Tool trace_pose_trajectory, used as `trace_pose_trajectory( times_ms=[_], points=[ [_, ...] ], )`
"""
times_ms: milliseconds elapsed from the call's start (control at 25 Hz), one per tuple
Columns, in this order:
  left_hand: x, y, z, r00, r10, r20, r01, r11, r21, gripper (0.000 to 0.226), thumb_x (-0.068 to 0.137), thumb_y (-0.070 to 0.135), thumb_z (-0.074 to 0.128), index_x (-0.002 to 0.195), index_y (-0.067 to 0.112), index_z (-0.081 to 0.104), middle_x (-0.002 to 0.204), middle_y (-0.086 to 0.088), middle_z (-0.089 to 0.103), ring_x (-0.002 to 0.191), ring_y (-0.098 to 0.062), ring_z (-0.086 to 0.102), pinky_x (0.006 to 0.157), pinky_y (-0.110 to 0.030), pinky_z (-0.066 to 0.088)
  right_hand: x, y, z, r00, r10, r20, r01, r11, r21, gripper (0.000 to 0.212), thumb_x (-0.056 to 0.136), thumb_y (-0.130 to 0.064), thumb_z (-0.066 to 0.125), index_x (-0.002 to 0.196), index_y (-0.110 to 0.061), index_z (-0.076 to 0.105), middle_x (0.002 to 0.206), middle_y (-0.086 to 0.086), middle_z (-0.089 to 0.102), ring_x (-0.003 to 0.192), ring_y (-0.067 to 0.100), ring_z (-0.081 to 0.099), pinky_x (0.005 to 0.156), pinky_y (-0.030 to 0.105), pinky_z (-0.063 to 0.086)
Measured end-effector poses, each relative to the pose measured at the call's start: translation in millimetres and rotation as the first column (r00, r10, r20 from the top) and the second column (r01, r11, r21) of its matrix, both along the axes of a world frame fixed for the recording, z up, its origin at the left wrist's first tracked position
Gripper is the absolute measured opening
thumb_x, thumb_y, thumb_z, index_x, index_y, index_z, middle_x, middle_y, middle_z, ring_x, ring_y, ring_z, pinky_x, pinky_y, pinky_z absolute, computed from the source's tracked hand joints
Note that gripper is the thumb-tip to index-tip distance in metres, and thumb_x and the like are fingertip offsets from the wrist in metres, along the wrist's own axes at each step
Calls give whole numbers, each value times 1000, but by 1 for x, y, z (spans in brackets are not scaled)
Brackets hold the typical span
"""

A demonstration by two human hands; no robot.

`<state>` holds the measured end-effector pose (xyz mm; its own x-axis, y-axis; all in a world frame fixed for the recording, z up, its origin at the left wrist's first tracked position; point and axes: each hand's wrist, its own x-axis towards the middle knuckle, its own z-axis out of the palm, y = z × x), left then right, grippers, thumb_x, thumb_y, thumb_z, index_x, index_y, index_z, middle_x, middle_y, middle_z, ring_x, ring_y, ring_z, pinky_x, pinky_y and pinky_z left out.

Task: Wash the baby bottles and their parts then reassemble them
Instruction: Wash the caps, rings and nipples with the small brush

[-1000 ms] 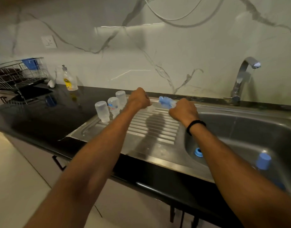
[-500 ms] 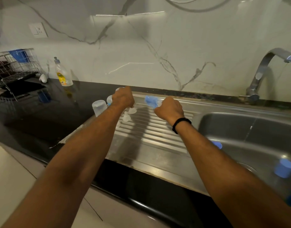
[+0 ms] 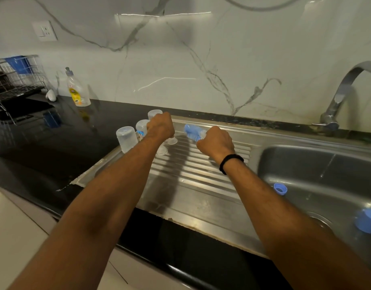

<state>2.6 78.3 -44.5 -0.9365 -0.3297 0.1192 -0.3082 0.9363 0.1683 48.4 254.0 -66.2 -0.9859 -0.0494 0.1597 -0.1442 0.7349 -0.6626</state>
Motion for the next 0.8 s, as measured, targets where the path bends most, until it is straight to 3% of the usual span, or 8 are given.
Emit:
trace_pose_trajectory(
  times_ms=[160, 320, 520, 600, 680, 800],
  points=[
    [3, 0, 3, 1000, -6, -16, 7, 1000, 19, 52, 83, 24, 82, 125, 7, 58, 120, -16, 65, 110, -32, 64, 88, -43, 54, 2, 1, 2, 1000, -19, 5, 19, 1000, -1, 22, 85, -31, 64, 97, -12, 65, 88, 5, 67, 80, 25, 65, 58, 29, 44],
    [11, 3, 16, 993, 8, -115, 4, 995, 100, 34, 83, 14, 74, 115, 6, 65, 114, -16, 67, 108, -34, 64, 86, -41, 55, 8, 8, 5, 999, -38, -6, 38, 999, 15, 17, 86, -28, 63, 93, -13, 61, 86, 4, 63, 81, 25, 63, 59, 29, 43],
    [32, 17, 30, 974, 23, -226, 37, 966, 258, 22, 81, 14, 75, 102, 8, 73, 97, -12, 73, 93, -30, 70, 75, -34, 55, 17, 30, 12, 998, -33, -52, 36, 997, 66, 20, 86, -34, 59, 94, -18, 67, 76, 2, 62, 67, 22, 59, 45, 23, 32],
    [45, 34, 30, 971, 6, -240, 67, 952, 297, 23, 81, 20, 79, 100, 9, 74, 94, -11, 73, 91, -28, 70, 72, -32, 53, 27, 44, 19, 996, -36, -76, 44, 994, 99, 22, 84, -29, 56, 100, -22, 69, 78, 0, 64, 66, 20, 59, 48, 23, 37],
    [58, 55, 28, 967, -20, -254, 106, 937, 332, 22, 79, 25, 82, 95, 10, 75, 90, -9, 73, 88, -27, 70, 71, -32, 53, 40, 62, 30, 996, -41, -81, 50, 993, 110, 19, 84, -22, 58, 99, -14, 67, 85, 3, 66, 74, 23, 61, 56, 27, 44],
    [77, 95, 19, 961, -72, -266, 168, 918, 359, 19, 80, 28, 82, 86, 10, 77, 80, -7, 71, 84, -26, 70, 73, -33, 55, 61, 102, 46, 994, -67, -85, 80, 985, 150, 24, 86, -25, 62, 103, -8, 65, 96, 9, 67, 83, 28, 61, 64, 30, 45]
  ],
)
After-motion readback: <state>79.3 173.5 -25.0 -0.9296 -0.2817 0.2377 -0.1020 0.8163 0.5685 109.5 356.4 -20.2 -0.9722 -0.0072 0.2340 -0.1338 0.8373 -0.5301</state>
